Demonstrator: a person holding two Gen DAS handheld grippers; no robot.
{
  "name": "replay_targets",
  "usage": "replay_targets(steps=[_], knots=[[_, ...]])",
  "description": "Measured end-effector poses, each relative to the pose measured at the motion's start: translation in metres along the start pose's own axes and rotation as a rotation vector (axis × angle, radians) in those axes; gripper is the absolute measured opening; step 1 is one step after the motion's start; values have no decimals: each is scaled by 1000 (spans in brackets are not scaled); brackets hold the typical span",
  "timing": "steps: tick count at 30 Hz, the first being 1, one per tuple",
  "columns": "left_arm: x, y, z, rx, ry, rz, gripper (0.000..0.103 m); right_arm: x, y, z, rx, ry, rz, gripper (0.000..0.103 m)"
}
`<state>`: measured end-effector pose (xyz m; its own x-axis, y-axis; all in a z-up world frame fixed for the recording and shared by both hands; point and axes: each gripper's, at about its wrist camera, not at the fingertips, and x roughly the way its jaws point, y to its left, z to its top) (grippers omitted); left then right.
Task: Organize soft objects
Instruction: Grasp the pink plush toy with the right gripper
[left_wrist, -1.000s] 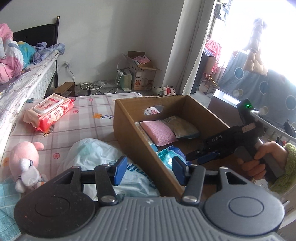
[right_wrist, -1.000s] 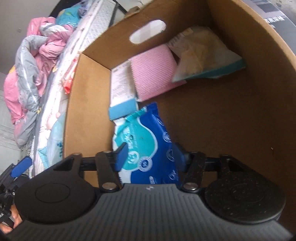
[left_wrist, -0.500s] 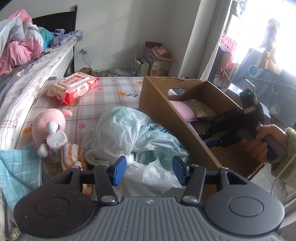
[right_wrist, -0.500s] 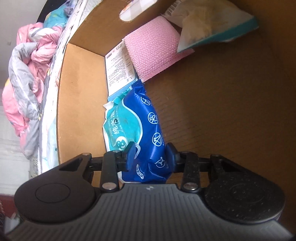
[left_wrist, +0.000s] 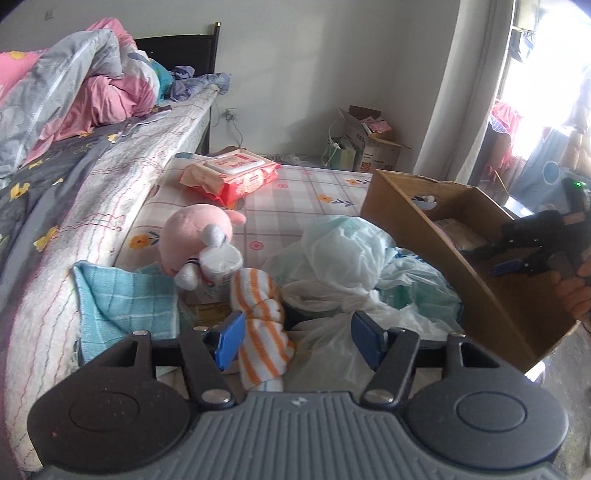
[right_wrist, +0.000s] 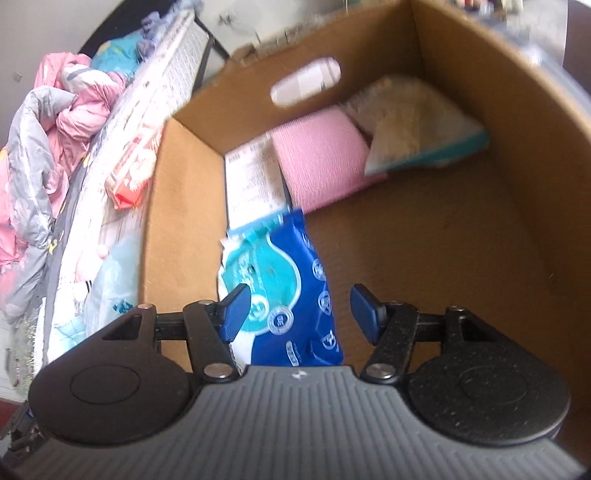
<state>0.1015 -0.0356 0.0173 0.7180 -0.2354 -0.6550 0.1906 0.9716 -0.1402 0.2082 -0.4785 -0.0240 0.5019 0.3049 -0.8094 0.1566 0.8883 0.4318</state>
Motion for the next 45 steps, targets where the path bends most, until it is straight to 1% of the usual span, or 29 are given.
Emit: replay_targets(steps=[2, 4, 7, 9, 12, 14, 17, 19, 21, 23, 26, 28, 30, 32, 34, 35, 37, 39, 41, 42, 44, 45], knots=[[-5, 14, -3, -16, -10, 32, 65, -19, 13, 0, -36, -76, -13, 60], [-7, 28, -7, -33, -12, 68, 65, -39, 31, -3, -78, -148, -8, 60], [-6, 47, -12, -59, 7, 128, 65, -60, 67, -12, -185, -217, 50, 60], [-3, 61, -16, -78, 31, 168, 64, -63, 98, -20, -271, -226, 103, 60], [4, 79, -20, -98, 70, 203, 64, -53, 155, -40, -413, -186, 211, 61], [9, 89, -25, -106, 86, 231, 64, -37, 194, -51, -493, -148, 271, 61], [16, 99, -31, -85, 103, 287, 63, -9, 249, -69, -609, -89, 347, 61], [20, 104, -33, -75, 115, 308, 63, 10, 282, -83, -664, -40, 390, 61], [20, 108, -33, -83, 126, 306, 63, 32, 305, -92, -680, 23, 416, 59], [19, 112, -31, -95, 118, 282, 63, 52, 319, -97, -666, 65, 431, 58], [19, 113, -17, -102, 78, 239, 63, 74, 324, -83, -612, 88, 423, 59], [24, 115, -2, -122, 46, 189, 63, 82, 322, -65, -551, 105, 430, 59], [30, 115, 13, -136, 23, 151, 63, 91, 324, -44, -510, 101, 433, 60], [40, 113, 28, -137, 2, 126, 63, 98, 326, -21, -478, 103, 418, 61], [55, 110, 44, -134, -19, 121, 64, 114, 327, 4, -415, 143, 404, 62], [62, 109, 51, -136, -23, 115, 64, 128, 325, 18, -357, 185, 389, 62], [78, 109, 64, -146, -17, 88, 65, 157, 316, 39, -238, 274, 368, 63], [92, 110, 73, -158, -7, 70, 67, 184, 305, 52, -136, 336, 342, 63], [108, 112, 80, -174, 7, 60, 72, 208, 297, 58, -85, 386, 324, 64], [116, 113, 84, -183, 17, 54, 75, 218, 294, 59, -66, 403, 317, 66], [131, 115, 90, -195, 45, 30, 77, 235, 289, 59, -35, 436, 319, 66], [138, 115, 92, -196, 59, 27, 79, 244, 287, 58, -20, 454, 327, 69]])
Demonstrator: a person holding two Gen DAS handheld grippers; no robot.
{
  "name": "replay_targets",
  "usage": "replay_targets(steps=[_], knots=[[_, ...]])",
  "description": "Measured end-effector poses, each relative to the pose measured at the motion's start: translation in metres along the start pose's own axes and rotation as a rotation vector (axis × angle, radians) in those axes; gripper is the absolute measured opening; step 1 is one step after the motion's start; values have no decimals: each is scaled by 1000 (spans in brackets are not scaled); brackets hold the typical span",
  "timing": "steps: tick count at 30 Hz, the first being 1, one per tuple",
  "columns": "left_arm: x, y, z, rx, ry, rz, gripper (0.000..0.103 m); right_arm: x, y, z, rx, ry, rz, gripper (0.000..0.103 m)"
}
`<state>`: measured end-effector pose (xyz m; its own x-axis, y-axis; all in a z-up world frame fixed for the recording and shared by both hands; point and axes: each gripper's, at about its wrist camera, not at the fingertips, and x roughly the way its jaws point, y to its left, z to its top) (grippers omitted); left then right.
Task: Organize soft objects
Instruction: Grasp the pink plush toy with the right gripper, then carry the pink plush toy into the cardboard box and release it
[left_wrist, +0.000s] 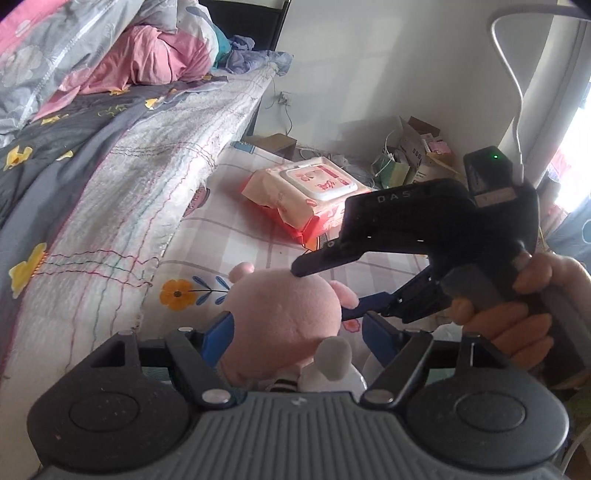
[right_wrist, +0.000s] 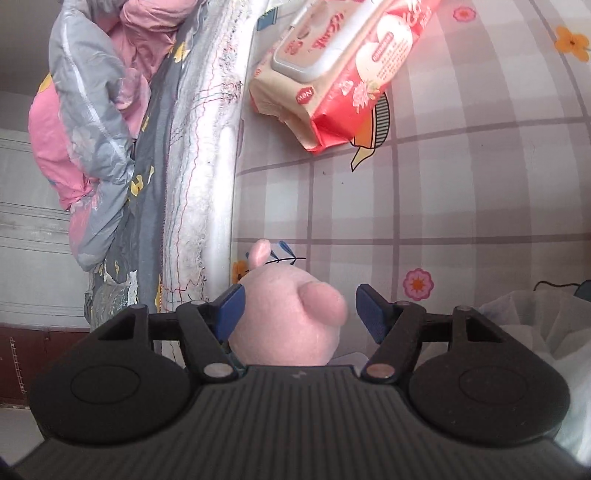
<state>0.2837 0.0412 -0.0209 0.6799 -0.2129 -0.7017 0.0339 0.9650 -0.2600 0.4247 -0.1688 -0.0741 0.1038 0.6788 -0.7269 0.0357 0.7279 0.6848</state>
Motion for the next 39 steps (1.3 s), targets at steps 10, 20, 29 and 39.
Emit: replay_targets(steps=[10, 20, 29, 39], knots=[[39, -4, 9, 42, 80, 100, 87, 30, -1, 1, 23, 80, 158, 76], [3, -11, 21, 62, 16, 130, 77, 11, 37, -16, -113, 1, 152, 63], [-79, -71, 19, 145, -125, 19, 78, -99, 59, -69, -238, -181, 215, 62], [-81, -191, -20, 301, -118, -219, 79, -240, -24, -137, -212, -408, 111, 61]])
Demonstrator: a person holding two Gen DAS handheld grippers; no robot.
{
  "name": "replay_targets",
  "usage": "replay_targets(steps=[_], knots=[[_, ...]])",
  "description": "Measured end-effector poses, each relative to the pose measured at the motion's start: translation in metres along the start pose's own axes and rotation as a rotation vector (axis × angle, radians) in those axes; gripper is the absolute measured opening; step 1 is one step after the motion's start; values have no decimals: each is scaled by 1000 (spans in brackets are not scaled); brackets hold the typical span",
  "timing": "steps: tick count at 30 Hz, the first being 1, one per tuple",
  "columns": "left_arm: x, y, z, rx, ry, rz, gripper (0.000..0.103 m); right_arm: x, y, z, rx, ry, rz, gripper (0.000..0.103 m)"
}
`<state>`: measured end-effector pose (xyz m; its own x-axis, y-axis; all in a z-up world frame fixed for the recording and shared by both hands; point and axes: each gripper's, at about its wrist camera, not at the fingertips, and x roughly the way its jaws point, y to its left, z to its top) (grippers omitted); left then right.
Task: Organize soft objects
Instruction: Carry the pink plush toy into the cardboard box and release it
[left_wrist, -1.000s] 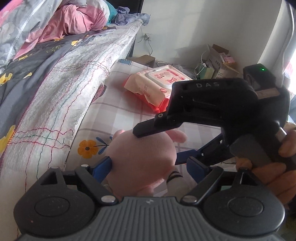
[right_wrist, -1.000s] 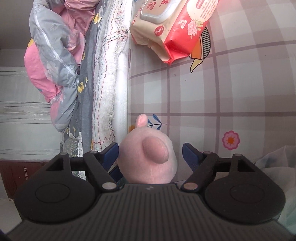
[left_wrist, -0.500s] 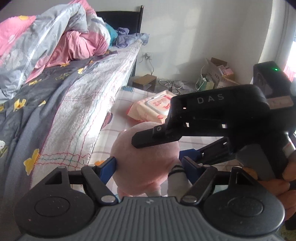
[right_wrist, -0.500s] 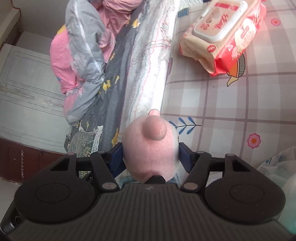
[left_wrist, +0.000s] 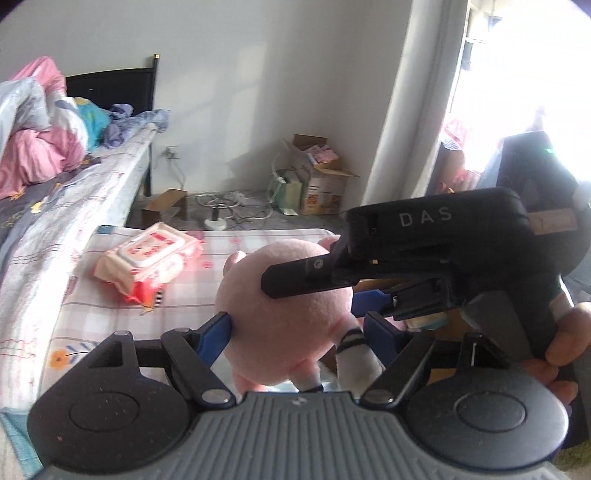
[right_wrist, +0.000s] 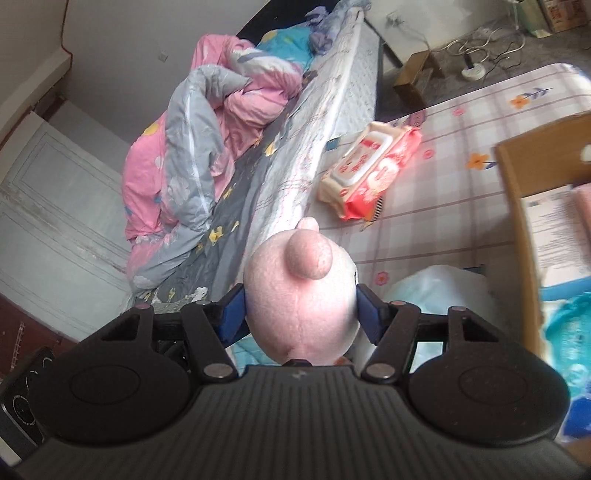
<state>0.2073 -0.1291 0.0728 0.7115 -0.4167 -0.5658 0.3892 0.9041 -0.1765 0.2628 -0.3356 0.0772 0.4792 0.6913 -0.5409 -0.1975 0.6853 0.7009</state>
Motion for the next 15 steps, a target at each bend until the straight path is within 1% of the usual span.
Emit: replay_targets(steps=[1, 4, 5, 8, 10, 12, 15], knots=[[9, -14, -1, 16, 4, -37, 79, -15, -10, -1, 6, -18, -25, 61], [30, -44, -5, 46, 29, -100, 79, -54, -42, -5, 36, -61, -104, 61], [37, -53, -8, 52, 43, -109, 79, -66, -53, -5, 41, -75, -136, 61], [45, -62, -14, 57, 71, -136, 79, -93, -83, -9, 39, -112, -246, 61], [45, -61, -18, 70, 80, -119, 79, -106, -102, -10, 27, -127, -318, 61], [43, -55, -22, 72, 81, -95, 79, -112, -116, -11, -14, -138, -424, 61], [35, -40, -25, 44, 89, -59, 79, -112, -135, -14, -71, -128, -538, 61]])
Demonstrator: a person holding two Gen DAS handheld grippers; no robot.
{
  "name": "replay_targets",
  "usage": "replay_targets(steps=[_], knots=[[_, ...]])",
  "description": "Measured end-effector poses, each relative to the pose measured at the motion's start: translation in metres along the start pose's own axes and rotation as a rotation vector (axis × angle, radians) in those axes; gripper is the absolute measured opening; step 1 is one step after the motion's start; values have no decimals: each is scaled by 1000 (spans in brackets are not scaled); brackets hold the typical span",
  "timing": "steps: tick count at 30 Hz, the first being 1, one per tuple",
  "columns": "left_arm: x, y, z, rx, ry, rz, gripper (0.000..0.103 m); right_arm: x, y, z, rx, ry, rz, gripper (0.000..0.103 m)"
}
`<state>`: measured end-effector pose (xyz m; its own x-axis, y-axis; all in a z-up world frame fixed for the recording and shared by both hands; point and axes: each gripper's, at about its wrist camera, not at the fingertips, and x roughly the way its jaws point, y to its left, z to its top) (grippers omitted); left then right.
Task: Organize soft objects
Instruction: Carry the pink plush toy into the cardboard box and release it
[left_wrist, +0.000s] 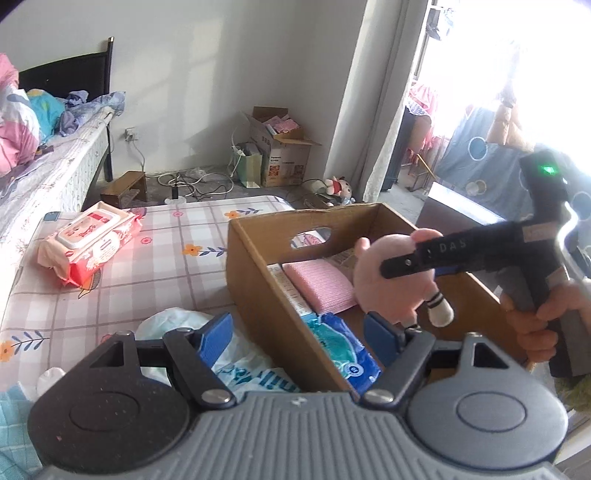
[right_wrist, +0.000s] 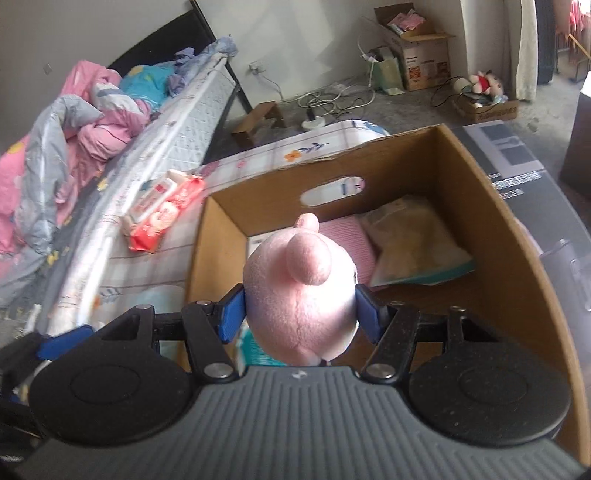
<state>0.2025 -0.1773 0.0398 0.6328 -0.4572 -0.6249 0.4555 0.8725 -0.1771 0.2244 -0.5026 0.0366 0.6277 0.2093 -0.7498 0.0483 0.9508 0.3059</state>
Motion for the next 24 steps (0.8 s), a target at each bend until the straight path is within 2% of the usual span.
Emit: replay_targets(steps=[3, 6, 9, 13, 15, 20, 23, 24], knots=[[-6, 18, -1, -26, 4, 45, 79, 19, -2, -9, -120, 13, -130, 61], [-11, 32, -4, -54, 12, 79, 79, 48, 13, -25, -293, 33, -273, 63], [-18, 40, -9, -69, 19, 104, 79, 79, 30, -42, -439, 77, -345, 68], [-27, 49, -17, -77, 24, 119, 79, 83, 53, -52, -525, 88, -347, 73], [-31, 52, -22, -80, 21, 124, 79, 74, 56, -50, -493, 91, -295, 79], [-47, 60, -31, -93, 4, 143, 79, 39, 52, -37, -357, 60, -187, 79], [-56, 68, -37, -106, -3, 149, 79, 29, 44, -29, -273, 26, -174, 76], [-59, 70, -39, -111, -5, 151, 79, 29, 42, -27, -257, 18, -182, 70]])
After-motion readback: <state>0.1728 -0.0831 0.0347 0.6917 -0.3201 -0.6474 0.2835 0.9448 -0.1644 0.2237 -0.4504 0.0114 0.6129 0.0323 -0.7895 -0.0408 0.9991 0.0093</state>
